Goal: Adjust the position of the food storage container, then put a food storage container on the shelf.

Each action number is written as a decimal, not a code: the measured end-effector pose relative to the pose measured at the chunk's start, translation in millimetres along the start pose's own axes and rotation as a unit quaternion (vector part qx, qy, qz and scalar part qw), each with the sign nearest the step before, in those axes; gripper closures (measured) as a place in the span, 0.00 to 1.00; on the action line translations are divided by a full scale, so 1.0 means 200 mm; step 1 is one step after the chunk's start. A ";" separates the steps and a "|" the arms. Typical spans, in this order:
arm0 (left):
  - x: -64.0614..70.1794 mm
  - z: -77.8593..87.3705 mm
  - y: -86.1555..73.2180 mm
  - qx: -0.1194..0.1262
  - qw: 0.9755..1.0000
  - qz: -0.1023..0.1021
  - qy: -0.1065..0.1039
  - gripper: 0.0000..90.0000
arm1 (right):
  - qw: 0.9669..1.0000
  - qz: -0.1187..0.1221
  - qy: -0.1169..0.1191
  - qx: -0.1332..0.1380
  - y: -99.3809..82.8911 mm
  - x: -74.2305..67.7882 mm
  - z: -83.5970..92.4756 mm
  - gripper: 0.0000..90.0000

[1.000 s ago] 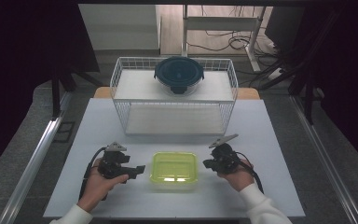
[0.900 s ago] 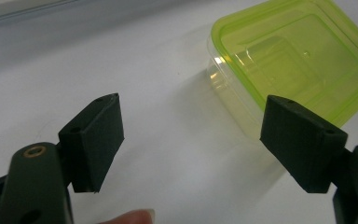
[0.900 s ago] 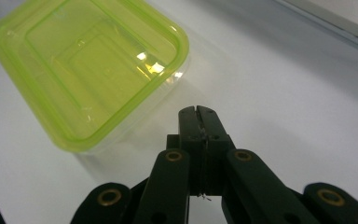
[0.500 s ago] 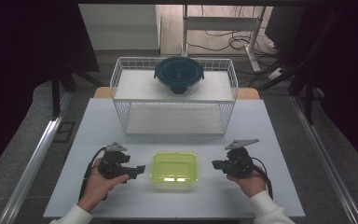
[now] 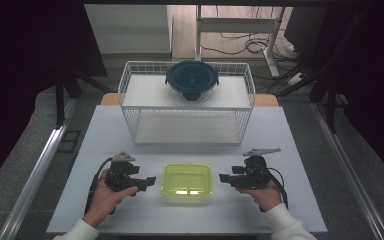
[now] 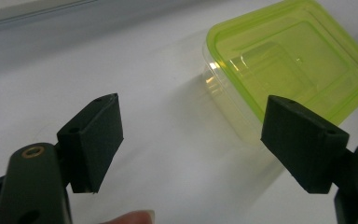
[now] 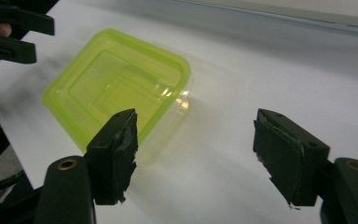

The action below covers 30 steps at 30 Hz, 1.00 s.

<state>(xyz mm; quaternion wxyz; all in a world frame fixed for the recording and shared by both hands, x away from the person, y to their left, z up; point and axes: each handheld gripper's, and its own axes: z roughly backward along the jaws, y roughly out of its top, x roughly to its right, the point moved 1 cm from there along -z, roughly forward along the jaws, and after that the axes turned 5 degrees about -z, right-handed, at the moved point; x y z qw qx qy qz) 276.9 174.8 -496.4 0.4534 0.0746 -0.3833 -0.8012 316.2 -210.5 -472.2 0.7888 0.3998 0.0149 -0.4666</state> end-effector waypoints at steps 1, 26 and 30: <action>0.00 0.00 0.00 0.001 1.000 0.001 0.000 0.23 | 1.000 -0.002 0.004 -0.001 0.00 0.00 0.00 0.32; -0.03 -0.13 0.04 0.016 0.988 0.111 -0.107 0.25 | 0.993 -0.093 0.066 -0.025 -0.02 -0.02 -0.16 0.42; -0.03 -0.17 0.04 0.010 0.985 0.120 -0.124 0.30 | 0.992 -0.100 0.066 -0.025 -0.02 -0.02 -0.19 0.45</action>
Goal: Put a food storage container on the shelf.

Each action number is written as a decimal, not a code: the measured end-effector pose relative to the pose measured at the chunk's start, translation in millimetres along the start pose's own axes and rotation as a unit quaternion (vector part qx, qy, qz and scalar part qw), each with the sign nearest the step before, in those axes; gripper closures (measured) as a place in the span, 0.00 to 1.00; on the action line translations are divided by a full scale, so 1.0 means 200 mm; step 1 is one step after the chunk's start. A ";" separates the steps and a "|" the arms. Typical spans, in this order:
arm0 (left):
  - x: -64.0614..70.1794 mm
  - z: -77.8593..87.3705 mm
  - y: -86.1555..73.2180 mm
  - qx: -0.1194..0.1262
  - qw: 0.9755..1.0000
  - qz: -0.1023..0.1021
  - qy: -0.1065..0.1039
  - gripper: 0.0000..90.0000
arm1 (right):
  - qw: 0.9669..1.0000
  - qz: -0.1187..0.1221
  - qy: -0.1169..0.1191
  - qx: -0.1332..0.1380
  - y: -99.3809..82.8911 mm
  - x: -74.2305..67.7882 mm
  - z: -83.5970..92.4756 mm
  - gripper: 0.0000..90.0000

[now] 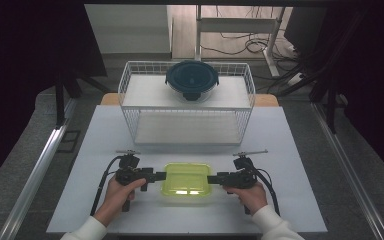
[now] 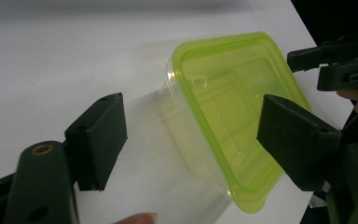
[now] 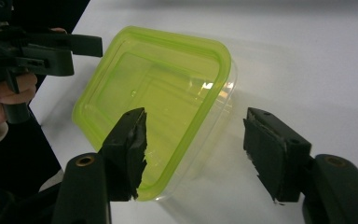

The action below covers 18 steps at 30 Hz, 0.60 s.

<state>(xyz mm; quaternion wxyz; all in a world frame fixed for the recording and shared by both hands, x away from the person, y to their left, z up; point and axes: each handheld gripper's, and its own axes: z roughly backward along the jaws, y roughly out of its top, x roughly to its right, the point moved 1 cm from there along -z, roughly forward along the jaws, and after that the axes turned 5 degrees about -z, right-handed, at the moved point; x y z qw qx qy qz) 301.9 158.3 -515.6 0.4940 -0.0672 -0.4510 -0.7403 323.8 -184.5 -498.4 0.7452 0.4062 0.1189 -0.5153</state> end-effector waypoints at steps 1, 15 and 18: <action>-0.01 -0.02 0.00 -0.003 1.000 0.008 -0.013 0.33 | 1.000 -0.005 0.003 -0.001 0.00 0.00 -0.01 0.46; -0.05 -0.06 -0.03 -0.019 0.997 0.053 -0.046 0.49 | 0.998 -0.046 0.025 -0.022 -0.01 0.05 -0.07 0.57; -0.06 -0.06 -0.04 -0.022 0.996 0.065 -0.055 0.51 | 0.998 -0.052 0.031 -0.024 -0.01 0.05 -0.07 0.59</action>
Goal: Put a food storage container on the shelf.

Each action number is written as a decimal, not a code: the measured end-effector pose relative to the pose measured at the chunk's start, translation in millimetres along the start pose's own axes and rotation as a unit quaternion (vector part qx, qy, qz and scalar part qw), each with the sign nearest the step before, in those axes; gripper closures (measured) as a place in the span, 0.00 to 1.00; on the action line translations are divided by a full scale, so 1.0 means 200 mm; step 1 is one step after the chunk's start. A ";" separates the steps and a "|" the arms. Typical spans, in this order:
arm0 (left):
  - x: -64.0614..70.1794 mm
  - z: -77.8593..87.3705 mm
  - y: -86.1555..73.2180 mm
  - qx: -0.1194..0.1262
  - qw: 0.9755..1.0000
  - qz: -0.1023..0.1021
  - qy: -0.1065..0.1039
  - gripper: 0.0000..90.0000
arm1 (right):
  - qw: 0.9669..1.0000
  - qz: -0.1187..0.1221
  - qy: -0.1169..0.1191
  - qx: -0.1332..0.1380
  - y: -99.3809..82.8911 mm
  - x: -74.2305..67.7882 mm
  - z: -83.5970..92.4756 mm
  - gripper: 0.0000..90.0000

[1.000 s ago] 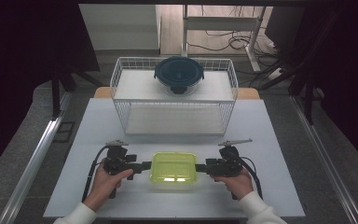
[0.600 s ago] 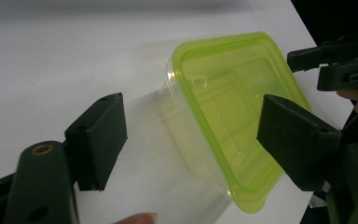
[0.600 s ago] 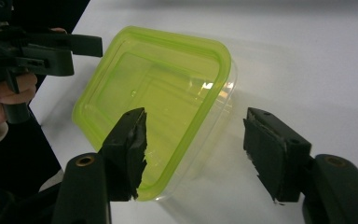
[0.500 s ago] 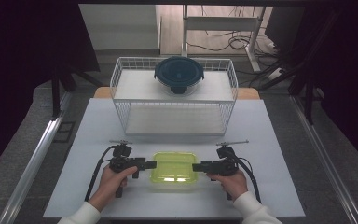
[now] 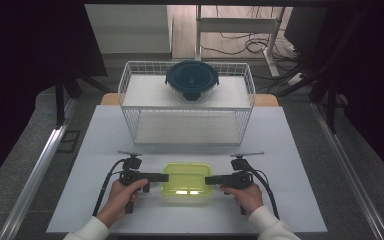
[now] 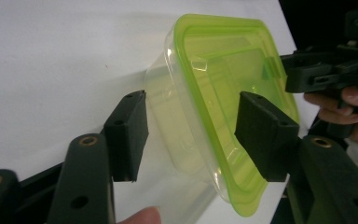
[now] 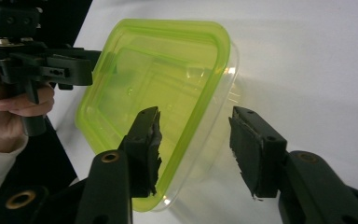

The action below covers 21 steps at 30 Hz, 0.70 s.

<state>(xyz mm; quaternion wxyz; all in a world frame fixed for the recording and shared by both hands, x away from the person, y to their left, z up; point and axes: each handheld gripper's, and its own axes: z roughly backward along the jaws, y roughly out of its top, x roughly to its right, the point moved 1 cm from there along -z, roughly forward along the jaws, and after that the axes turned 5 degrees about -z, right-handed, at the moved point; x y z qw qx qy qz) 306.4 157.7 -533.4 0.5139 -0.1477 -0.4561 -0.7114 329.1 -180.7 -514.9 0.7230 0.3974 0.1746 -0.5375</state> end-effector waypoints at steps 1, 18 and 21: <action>0.00 -0.01 0.00 -0.001 1.000 -0.002 0.001 0.52 | 1.000 -0.003 0.002 0.000 0.00 0.00 0.00 0.60; 0.07 0.01 -0.02 -0.008 1.000 -0.008 -0.010 0.84 | 0.999 -0.032 0.009 0.012 -0.01 -0.01 0.03 0.86; 0.07 0.01 -0.02 -0.004 1.000 -0.015 -0.011 0.85 | 0.999 -0.029 0.010 0.012 -0.01 -0.01 0.04 0.86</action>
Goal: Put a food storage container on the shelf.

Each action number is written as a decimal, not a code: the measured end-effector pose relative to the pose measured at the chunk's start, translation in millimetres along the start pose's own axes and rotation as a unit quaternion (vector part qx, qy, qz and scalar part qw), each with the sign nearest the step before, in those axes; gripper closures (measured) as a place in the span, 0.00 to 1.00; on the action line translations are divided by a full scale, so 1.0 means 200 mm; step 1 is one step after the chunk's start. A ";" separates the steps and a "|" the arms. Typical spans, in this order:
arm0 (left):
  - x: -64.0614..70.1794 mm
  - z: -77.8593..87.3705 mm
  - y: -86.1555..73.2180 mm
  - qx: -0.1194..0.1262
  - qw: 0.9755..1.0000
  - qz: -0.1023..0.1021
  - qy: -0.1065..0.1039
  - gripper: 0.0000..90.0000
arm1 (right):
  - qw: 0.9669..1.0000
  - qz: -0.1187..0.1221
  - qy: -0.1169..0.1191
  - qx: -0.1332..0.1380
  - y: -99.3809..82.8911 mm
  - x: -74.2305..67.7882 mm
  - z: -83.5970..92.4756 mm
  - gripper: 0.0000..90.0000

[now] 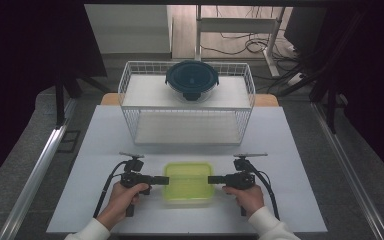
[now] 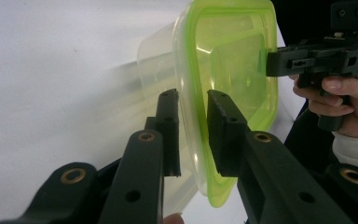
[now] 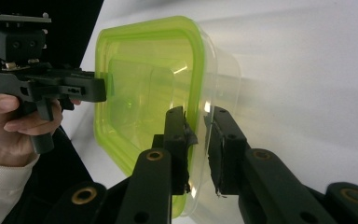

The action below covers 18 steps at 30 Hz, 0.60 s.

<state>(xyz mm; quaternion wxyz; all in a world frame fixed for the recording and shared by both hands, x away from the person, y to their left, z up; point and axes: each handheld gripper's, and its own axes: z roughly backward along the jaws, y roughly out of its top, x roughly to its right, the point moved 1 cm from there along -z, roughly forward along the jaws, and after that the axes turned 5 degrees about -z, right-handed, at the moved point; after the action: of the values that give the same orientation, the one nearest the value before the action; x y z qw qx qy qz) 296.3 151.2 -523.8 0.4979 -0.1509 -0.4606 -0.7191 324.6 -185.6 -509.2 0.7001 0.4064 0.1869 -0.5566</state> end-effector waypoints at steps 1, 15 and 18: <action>0.01 0.01 0.00 0.003 1.000 -0.004 0.001 0.86 | 1.000 0.004 0.000 0.001 0.00 0.00 0.01 0.87; 0.05 0.05 0.01 0.018 0.999 -0.033 0.016 0.88 | 0.999 0.040 -0.008 0.008 0.00 -0.05 0.02 0.87; 0.06 0.05 0.01 0.019 0.999 -0.035 0.017 0.88 | 0.999 0.041 -0.008 0.008 -0.01 -0.05 0.02 0.87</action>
<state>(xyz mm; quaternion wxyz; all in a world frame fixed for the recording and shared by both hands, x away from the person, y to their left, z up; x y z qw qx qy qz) 290.0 152.8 -508.5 0.4830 -0.1124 -0.4706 -0.7298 319.4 -182.4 -499.1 0.7206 0.4150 0.1597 -0.5319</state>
